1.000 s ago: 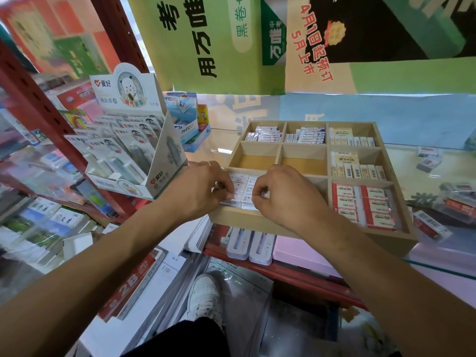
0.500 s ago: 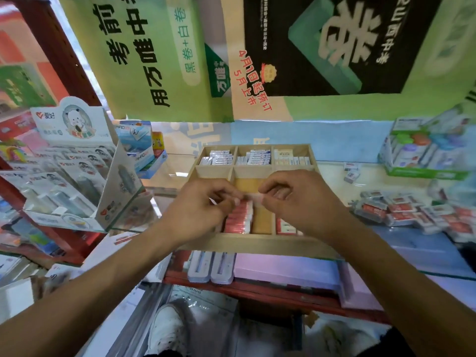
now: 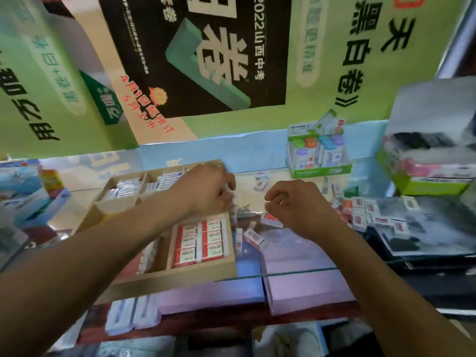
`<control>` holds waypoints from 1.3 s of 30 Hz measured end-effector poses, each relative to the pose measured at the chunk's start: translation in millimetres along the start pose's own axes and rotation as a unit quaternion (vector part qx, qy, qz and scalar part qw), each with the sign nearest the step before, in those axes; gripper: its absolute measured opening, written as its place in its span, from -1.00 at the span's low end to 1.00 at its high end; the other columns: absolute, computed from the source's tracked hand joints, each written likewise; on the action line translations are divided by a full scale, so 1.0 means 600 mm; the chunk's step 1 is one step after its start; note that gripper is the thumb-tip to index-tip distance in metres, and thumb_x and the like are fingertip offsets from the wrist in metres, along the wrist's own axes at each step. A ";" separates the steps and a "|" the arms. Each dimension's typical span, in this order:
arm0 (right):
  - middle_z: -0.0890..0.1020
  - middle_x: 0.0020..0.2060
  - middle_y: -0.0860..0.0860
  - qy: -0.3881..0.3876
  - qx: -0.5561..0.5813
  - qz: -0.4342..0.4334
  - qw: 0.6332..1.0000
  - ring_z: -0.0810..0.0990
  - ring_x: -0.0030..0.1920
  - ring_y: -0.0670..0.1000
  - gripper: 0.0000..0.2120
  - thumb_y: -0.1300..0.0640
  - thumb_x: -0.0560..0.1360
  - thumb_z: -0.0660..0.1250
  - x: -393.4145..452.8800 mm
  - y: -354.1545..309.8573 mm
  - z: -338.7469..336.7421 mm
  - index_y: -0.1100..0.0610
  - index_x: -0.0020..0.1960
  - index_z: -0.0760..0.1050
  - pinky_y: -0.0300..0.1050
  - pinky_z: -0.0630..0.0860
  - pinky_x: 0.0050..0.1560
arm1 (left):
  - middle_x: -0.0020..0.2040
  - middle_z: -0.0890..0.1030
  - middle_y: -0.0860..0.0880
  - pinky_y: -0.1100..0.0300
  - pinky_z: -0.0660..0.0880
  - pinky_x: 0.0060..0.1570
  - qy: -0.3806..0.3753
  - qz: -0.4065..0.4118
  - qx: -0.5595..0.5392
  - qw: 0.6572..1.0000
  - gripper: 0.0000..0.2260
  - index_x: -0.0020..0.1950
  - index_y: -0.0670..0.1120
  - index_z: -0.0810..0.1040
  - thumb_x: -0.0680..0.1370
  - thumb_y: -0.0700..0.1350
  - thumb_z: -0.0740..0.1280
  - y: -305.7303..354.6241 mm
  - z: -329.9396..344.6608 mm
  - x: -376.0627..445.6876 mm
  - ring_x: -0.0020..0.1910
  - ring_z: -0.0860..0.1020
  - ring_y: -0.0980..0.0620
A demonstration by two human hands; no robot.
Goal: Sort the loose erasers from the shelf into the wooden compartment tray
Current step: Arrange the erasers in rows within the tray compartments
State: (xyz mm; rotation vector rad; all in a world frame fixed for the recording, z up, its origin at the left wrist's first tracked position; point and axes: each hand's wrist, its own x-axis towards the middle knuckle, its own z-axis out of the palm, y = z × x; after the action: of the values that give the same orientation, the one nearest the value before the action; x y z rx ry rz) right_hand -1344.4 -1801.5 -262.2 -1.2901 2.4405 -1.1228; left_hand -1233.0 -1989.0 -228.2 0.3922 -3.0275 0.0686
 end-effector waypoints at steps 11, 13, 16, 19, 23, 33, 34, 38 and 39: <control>0.69 -0.14 -0.05 0.003 0.002 0.016 1.000 0.62 -0.12 -0.10 -0.91 0.12 0.48 0.39 -0.003 0.062 -0.024 0.07 -0.04 0.65 -0.19 0.55 -0.06 | 0.13 0.50 0.04 0.05 0.55 0.03 -0.337 -0.106 0.081 0.932 -0.31 0.23 0.13 0.43 0.18 0.31 0.52 0.038 0.013 0.116 0.04 0.55 -0.03; 0.70 -0.12 -0.03 0.003 0.004 0.015 1.000 0.63 -0.11 -0.09 -0.91 0.12 0.48 0.38 -0.006 0.062 -0.027 0.08 -0.04 0.64 -0.13 0.58 -0.03 | 0.07 0.54 0.05 0.12 0.56 -0.08 -0.328 -0.095 0.047 0.939 -0.46 0.18 0.11 0.46 0.27 0.15 0.54 0.043 0.015 0.116 -0.03 0.56 0.00; 0.69 -0.13 -0.03 0.001 0.008 0.022 1.000 0.62 -0.11 -0.07 -0.91 0.13 0.49 0.36 -0.009 0.060 -0.028 0.07 -0.05 0.64 -0.11 0.58 -0.03 | -0.04 0.53 0.06 0.21 0.47 -0.18 -0.266 -0.066 -0.017 0.962 -0.66 0.13 0.06 0.49 0.40 -0.10 0.47 0.041 0.019 0.106 -0.14 0.54 0.05; 0.68 -0.12 -0.03 -0.006 0.011 0.011 1.000 0.61 -0.09 -0.04 -0.89 0.16 0.48 0.34 -0.008 0.051 -0.023 0.08 -0.04 0.64 -0.15 0.54 -0.02 | 0.02 0.48 0.09 0.22 0.45 -0.08 -0.160 -0.035 -0.087 0.983 -0.69 0.10 0.05 0.54 0.43 -0.22 0.45 0.028 0.025 0.085 -0.03 0.53 0.04; 0.66 -0.12 -0.03 -0.022 0.010 -0.007 1.000 0.59 -0.10 -0.03 -0.87 0.18 0.46 0.35 0.000 0.034 0.000 0.07 -0.03 0.64 -0.17 0.53 -0.03 | -0.18 0.57 0.13 0.24 0.46 -0.26 -0.014 -0.095 -0.310 0.946 -0.70 0.01 0.10 0.56 0.46 -0.29 0.46 0.014 0.023 0.038 -0.31 0.54 0.18; 0.56 0.17 0.05 -0.114 -0.092 -0.056 0.988 0.49 0.19 0.06 -0.65 0.11 0.47 0.39 0.046 -0.022 0.053 0.09 0.24 0.52 -0.04 0.45 0.20 | 0.14 0.61 0.05 0.27 0.56 -0.27 0.067 -0.132 -0.486 0.862 -0.62 0.08 0.00 0.57 0.44 -0.43 0.41 0.010 0.002 -0.060 -0.18 0.64 0.18; 0.53 0.21 0.06 -0.132 -0.114 -0.054 0.983 0.44 0.24 0.08 -0.61 0.07 0.49 0.38 0.052 -0.028 0.058 0.07 0.29 0.49 -0.02 0.43 0.23 | 0.13 0.61 0.08 0.28 0.57 -0.27 0.067 -0.136 -0.481 0.864 -0.61 0.06 0.06 0.57 0.44 -0.41 0.41 0.006 0.004 -0.071 -0.15 0.64 0.18; 0.45 0.19 0.09 -0.182 -0.224 -0.064 0.955 0.33 0.27 0.20 -0.63 -0.13 0.51 0.32 0.063 -0.048 0.084 -0.02 0.26 0.52 0.10 0.32 0.25 | 0.00 0.64 0.14 0.21 0.59 -0.30 0.074 -0.168 -0.507 0.842 -0.60 0.05 0.15 0.57 0.46 -0.36 0.42 -0.007 0.012 -0.113 -0.11 0.66 0.11; 0.44 0.18 0.09 -0.183 -0.239 -0.059 0.952 0.32 0.27 0.21 -0.64 -0.14 0.52 0.31 0.066 -0.050 0.090 -0.03 0.25 0.52 0.11 0.31 0.25 | -0.01 0.64 0.13 0.19 0.60 -0.27 0.086 -0.174 -0.519 0.833 -0.59 0.05 0.14 0.58 0.45 -0.37 0.43 -0.011 0.013 -0.121 -0.09 0.67 0.08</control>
State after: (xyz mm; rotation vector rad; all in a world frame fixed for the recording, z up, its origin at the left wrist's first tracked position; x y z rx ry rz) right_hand -1324.6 -1871.2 -272.0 -1.6163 2.4413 -0.2587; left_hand -1161.8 -1977.5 -242.7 0.7131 -2.2750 -1.3806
